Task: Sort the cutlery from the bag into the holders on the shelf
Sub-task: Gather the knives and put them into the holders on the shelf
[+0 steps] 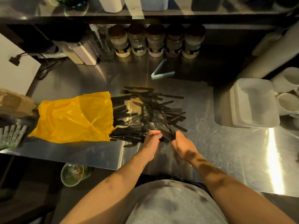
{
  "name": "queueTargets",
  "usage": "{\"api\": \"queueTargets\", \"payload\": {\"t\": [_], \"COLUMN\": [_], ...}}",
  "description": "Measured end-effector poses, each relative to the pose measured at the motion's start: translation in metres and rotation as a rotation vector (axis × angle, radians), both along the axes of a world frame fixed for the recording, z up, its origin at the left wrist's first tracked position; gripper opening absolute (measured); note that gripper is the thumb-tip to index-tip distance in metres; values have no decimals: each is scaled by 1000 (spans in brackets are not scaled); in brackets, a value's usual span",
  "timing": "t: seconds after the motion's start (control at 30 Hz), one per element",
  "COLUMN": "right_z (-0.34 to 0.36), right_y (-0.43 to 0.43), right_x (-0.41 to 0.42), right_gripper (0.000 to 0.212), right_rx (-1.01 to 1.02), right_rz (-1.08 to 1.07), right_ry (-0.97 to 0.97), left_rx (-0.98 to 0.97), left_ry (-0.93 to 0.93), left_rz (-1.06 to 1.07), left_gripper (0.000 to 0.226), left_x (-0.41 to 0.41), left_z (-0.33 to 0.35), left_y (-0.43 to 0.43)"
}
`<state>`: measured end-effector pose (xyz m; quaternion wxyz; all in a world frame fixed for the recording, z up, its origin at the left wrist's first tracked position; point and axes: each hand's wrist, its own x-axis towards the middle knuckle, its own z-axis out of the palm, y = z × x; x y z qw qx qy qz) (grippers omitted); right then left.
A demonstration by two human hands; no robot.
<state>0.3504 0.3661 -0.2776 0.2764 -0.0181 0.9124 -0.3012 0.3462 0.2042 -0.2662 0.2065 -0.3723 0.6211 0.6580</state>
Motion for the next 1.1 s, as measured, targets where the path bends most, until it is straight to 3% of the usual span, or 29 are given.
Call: {"api": "queueTargets", "payload": {"t": [0.13,0.23,0.43,0.53,0.6,0.73,0.87,1.1], "right_z": [2,7,22,28,34,38,49,49], "right_y": [1,-1,-11,-20,-27,-33,-30,-26], "right_x": [2,-1,-6,-7,-8,-16,-22,-14], "right_gripper": [16,12,10,28,40,31,26,44], "right_rx": [-144,-183,-315,-357,-361,-342,-370,-627], "right_rz": [-152,-249,-283,-214,-197,-179,-164,-456], "right_ry": [-25,-30,13,-8,-13,-15,-27,-188], "left_rx": [108,157,255,311,291,187,176,236], "left_ry": [-21,-2,19,23,43,51,14,63], "left_rz": [-2,-22,-75,-69,-93,-72,-1,292], "left_gripper": [30,26,28,53,47,24,31,21], "left_x": [-5,-10,-22,-34,-39,-40,-50,-76], "left_z": [14,22,24,28,32,32,36,50], "left_y": [4,9,15,13,16,18,13,9]}}
